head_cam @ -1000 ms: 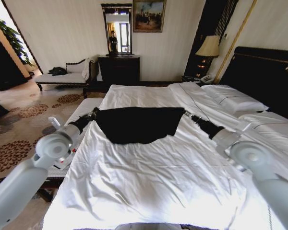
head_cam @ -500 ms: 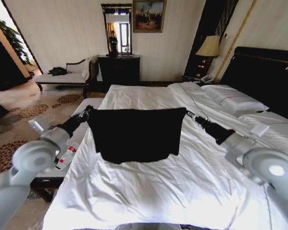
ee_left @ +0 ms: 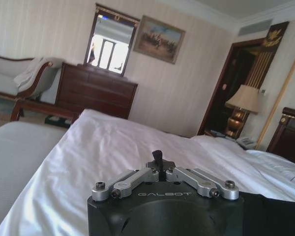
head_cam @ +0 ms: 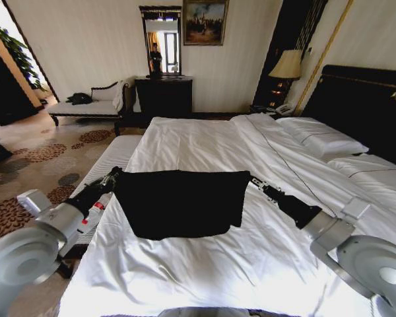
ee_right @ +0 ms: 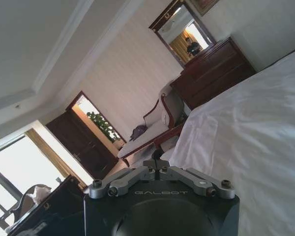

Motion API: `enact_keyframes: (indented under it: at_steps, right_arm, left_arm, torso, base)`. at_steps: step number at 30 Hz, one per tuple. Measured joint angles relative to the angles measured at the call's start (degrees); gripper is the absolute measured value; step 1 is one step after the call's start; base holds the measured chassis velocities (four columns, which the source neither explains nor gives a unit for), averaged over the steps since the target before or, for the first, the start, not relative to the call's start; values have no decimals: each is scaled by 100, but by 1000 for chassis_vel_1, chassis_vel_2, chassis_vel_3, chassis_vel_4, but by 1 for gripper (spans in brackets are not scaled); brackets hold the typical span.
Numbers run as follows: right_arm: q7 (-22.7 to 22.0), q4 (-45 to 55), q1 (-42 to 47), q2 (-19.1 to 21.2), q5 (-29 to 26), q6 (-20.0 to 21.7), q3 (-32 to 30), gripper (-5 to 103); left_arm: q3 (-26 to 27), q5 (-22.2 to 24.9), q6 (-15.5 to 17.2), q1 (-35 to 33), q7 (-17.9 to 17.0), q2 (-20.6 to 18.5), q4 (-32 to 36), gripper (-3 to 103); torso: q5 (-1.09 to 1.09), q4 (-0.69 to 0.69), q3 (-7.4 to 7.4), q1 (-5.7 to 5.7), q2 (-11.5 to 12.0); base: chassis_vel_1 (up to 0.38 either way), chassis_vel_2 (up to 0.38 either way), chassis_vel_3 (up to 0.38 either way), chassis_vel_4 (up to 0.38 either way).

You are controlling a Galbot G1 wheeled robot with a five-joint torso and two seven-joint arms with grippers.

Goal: Fold the clothes on the bed.

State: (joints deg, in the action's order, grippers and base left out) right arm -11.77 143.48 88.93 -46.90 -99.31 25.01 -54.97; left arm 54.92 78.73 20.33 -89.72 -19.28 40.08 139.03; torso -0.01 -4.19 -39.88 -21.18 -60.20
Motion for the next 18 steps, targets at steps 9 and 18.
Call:
enact_keyframes:
  at_steps: [9,18]
  right_arm:
    - [-173,-1181,-1046,98,138,28,1127,0]
    - [270,-2692,-2132,-63,876,-21,2205,0]
  left_arm:
    - [-1927,-191,46,1736,-416,-101,-971,1]
    - [-3819,-453,28,3700,-429,339,-2799,1]
  torso:
    - [3,0,-2,-1,1]
    - [2,0,-2,-2,1]
  base:
    - [0,0,0,0]
    - [0,0,0,0]
